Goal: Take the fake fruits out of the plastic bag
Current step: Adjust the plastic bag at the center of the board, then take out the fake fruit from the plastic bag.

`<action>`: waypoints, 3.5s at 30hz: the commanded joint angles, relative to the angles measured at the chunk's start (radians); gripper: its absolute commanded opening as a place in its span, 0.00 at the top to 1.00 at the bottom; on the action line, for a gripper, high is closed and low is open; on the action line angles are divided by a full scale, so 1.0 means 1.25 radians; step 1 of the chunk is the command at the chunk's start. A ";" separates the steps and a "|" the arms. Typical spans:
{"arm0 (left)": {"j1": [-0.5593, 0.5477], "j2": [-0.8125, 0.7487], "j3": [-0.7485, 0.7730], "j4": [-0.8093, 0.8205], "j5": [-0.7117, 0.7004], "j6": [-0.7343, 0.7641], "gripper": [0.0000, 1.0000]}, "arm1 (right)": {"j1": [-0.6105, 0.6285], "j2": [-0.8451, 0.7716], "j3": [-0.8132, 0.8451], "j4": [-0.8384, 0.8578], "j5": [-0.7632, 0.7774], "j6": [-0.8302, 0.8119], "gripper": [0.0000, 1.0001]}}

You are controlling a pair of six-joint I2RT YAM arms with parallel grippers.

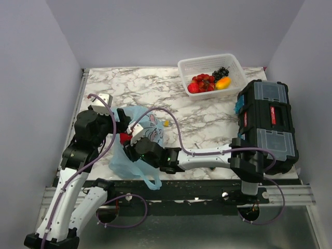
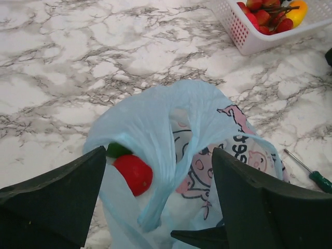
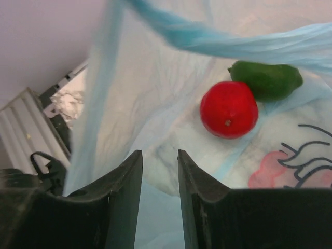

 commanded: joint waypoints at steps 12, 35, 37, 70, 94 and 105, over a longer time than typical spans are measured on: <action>-0.030 -0.204 0.143 -0.312 -0.128 -0.168 0.01 | -0.032 -0.047 -0.131 0.055 -0.096 0.041 0.40; -0.029 -0.052 -0.049 -0.311 -0.127 -0.312 0.55 | -0.045 -0.084 -0.188 -0.006 0.156 0.178 0.33; -0.029 -0.057 -0.052 -0.323 -0.137 -0.306 0.55 | -0.057 -0.085 -0.179 -0.054 0.213 0.219 0.35; -0.026 0.123 0.041 -0.081 0.107 -0.094 1.00 | -0.234 -0.210 -0.271 -0.038 0.263 0.220 0.38; -0.027 0.096 -0.099 -0.113 0.235 0.011 1.00 | -0.226 -0.102 -0.214 -0.048 -0.025 0.094 0.08; -0.027 0.120 -0.128 -0.055 0.267 -0.004 1.00 | -0.225 -0.021 -0.175 -0.102 0.046 0.019 0.04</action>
